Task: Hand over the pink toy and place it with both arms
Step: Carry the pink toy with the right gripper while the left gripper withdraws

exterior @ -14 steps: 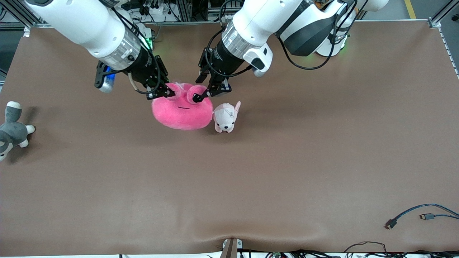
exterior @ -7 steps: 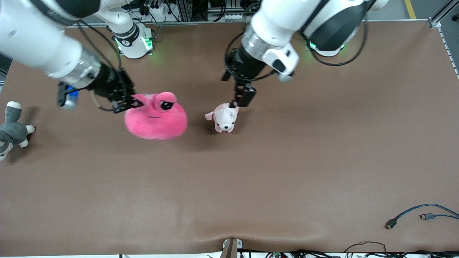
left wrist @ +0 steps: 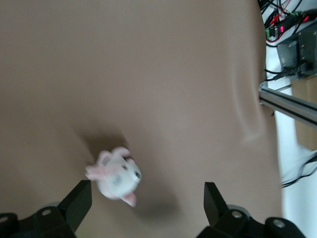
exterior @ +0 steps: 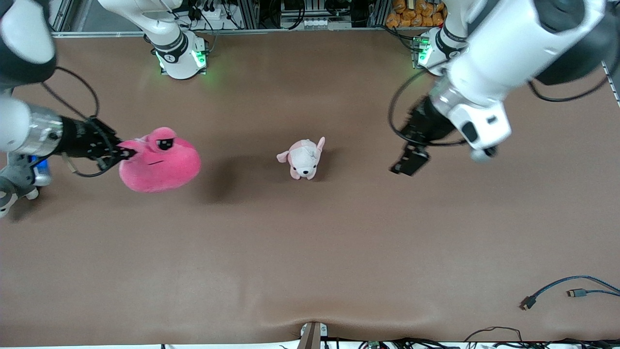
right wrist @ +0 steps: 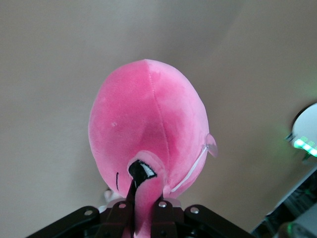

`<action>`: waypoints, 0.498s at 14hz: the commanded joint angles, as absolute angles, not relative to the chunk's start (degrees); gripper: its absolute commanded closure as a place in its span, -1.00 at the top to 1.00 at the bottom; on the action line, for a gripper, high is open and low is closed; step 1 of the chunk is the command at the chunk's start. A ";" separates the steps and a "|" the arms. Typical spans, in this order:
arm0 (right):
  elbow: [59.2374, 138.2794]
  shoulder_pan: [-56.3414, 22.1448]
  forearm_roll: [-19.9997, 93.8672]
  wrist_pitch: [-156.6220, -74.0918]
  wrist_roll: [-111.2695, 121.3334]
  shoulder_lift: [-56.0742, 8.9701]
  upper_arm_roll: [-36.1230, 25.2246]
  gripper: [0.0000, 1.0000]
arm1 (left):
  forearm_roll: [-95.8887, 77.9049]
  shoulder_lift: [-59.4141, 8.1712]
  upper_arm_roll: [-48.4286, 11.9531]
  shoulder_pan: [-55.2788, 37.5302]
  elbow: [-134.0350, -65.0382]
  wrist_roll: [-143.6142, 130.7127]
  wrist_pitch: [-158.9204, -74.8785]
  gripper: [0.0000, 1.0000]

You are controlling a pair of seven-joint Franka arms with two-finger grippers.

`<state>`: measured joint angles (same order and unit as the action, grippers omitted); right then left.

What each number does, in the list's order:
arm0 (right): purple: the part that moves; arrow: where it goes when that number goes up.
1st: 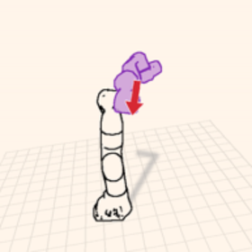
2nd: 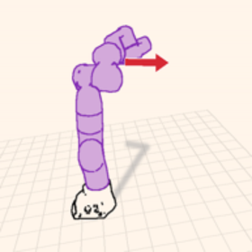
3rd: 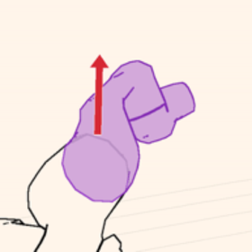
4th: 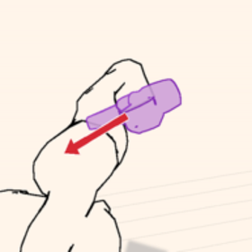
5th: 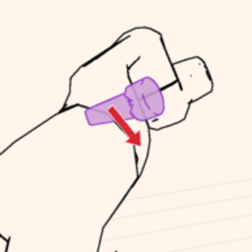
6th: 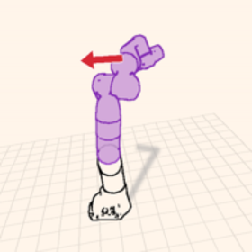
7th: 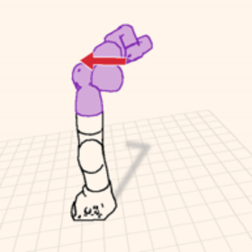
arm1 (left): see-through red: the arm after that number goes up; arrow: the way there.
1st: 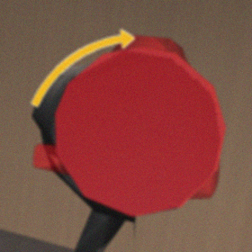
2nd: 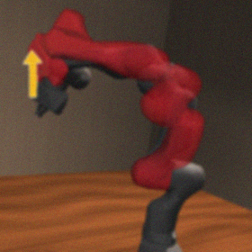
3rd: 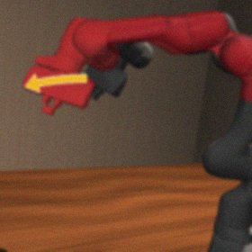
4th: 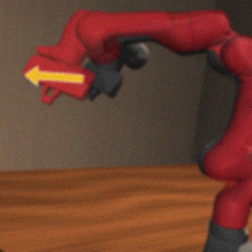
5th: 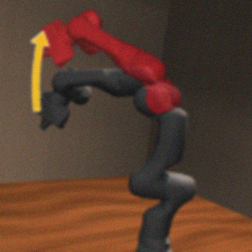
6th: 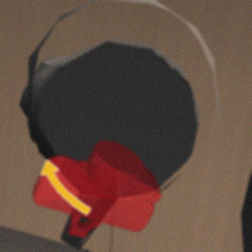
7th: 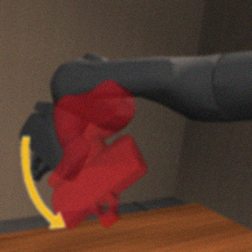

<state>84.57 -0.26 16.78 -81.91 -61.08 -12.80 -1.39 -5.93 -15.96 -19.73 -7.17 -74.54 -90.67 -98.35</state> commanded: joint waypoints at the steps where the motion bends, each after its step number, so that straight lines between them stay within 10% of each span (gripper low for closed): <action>1: 83.85 6.48 16.79 -79.72 -53.63 -16.51 -0.26 -1.00 | -4.31 -15.29 -20.39 -3.44 -74.97 -74.94 -94.76 1.00; 7: 83.85 15.55 17.40 -79.28 -43.51 -24.16 -0.18 -1.00 | 5.51 -15.47 -20.13 -1.58 -76.46 -50.15 -89.67 1.00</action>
<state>85.04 13.37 16.85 -80.44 -44.25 -22.74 -1.45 1.59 -16.32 -19.69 -2.35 -76.16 -58.07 -92.55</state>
